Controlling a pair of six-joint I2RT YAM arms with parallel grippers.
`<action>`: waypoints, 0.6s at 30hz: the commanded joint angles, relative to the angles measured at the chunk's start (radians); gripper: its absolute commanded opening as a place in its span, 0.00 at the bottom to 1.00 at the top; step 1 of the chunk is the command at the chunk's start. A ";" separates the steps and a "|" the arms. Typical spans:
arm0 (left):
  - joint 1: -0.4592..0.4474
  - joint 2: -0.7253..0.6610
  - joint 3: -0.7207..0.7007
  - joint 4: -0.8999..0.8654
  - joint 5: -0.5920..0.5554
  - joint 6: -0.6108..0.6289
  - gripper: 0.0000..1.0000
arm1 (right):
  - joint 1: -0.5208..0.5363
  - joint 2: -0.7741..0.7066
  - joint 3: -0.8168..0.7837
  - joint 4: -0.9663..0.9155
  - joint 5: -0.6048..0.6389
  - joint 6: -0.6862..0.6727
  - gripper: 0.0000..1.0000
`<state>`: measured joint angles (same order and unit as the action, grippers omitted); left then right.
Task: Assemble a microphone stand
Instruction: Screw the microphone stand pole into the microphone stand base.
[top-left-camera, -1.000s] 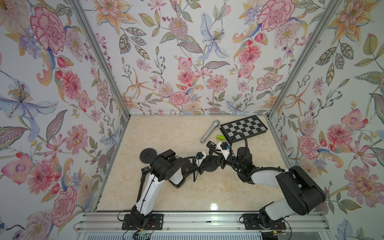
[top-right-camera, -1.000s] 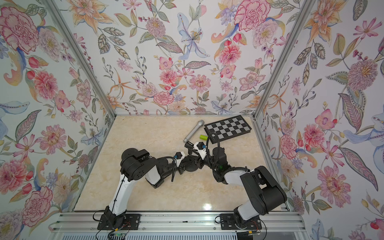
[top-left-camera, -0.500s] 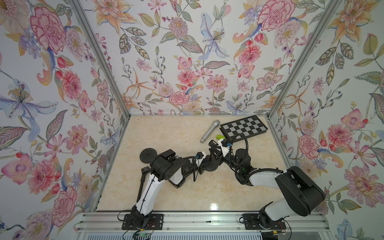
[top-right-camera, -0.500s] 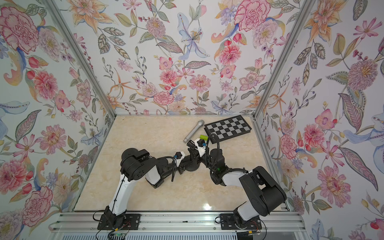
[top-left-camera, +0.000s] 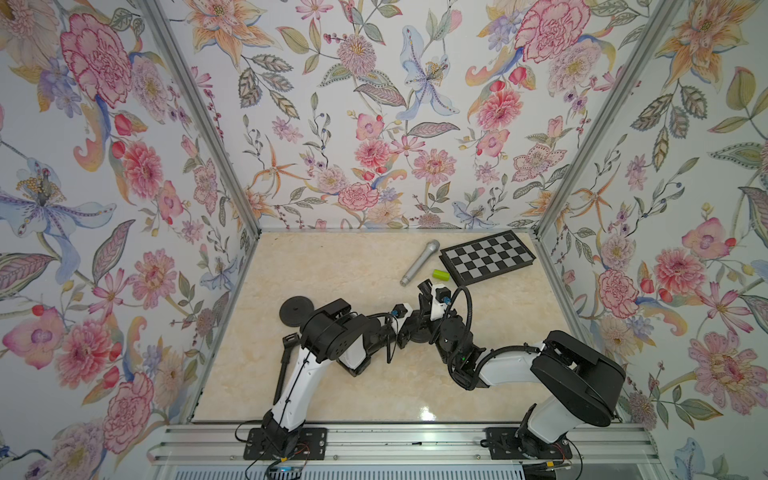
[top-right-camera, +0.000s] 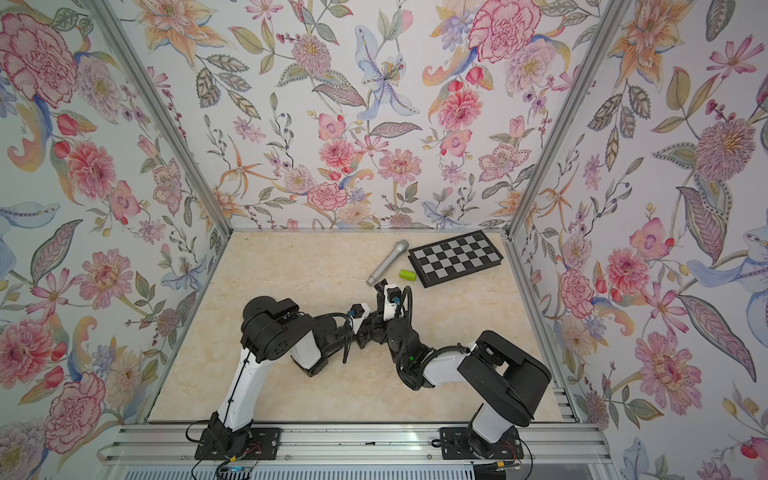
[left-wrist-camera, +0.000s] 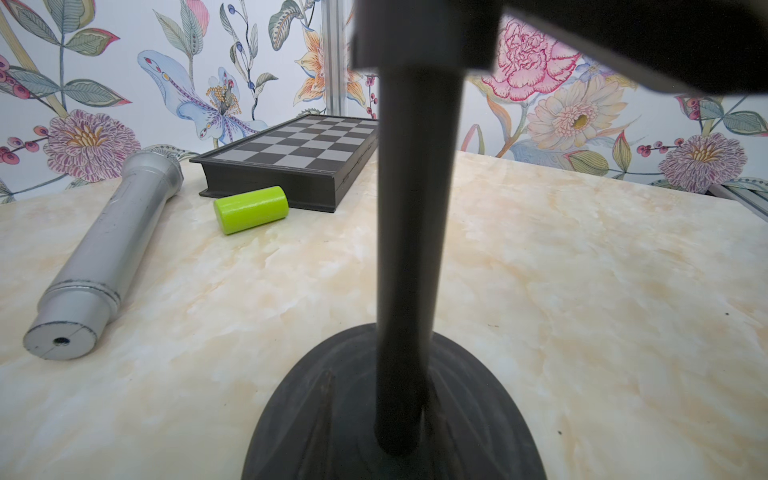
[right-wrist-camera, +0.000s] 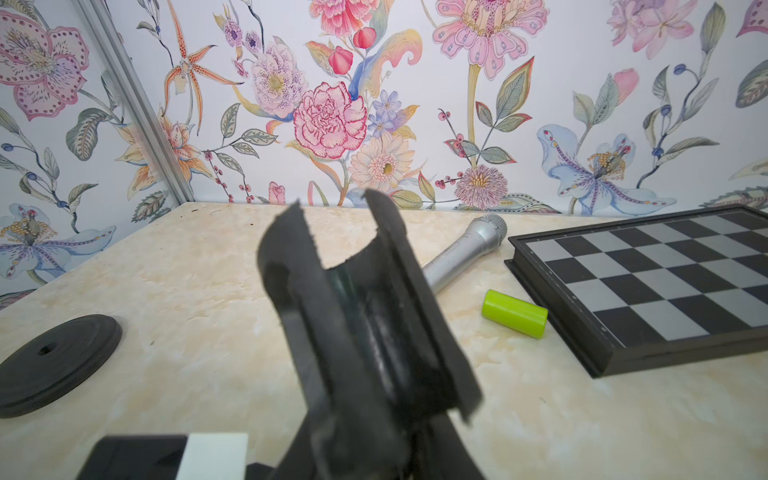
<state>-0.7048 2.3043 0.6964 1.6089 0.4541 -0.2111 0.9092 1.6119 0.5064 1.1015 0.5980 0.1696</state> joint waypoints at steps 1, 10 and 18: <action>0.024 0.110 -0.033 0.232 -0.085 -0.002 0.37 | 0.029 0.029 -0.003 -0.151 -0.080 0.081 0.00; 0.027 0.095 -0.046 0.232 -0.083 0.015 0.37 | -0.149 -0.142 -0.098 -0.098 -0.653 -0.102 0.47; 0.025 0.090 -0.055 0.232 -0.084 0.024 0.37 | -0.379 -0.288 -0.072 -0.298 -1.066 -0.273 0.52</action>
<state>-0.7040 2.3035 0.6914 1.6089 0.4492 -0.2138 0.5652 1.3396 0.4133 0.8848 -0.2173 0.0051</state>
